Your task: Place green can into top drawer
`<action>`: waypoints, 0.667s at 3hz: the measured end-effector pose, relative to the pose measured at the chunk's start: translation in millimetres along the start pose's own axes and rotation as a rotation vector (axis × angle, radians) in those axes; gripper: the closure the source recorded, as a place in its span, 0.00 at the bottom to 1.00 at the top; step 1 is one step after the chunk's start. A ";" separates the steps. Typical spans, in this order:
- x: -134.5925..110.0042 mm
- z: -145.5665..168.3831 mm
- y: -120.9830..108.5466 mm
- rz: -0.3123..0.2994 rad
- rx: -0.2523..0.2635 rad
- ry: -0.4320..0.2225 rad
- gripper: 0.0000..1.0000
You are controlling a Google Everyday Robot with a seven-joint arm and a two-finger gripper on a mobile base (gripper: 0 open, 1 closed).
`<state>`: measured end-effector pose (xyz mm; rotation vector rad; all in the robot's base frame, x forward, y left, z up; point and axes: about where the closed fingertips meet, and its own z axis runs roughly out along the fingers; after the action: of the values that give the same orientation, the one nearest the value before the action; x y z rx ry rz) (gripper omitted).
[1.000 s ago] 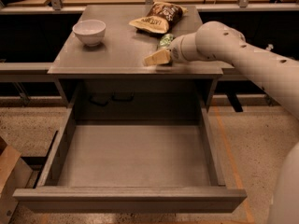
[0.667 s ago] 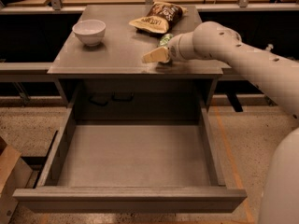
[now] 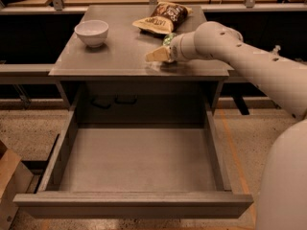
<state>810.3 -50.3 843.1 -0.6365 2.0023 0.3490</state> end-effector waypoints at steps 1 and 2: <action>0.3 0.6 3.6 -0.016 -0.002 0.004 0.41; -5.1 -2.8 9.0 -0.031 -0.013 -0.014 0.65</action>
Offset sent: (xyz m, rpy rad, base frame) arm -0.0098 0.0085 0.0175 -0.0035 -0.0530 0.0415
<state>805.2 -42.8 848.7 -0.6704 1.9759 0.3471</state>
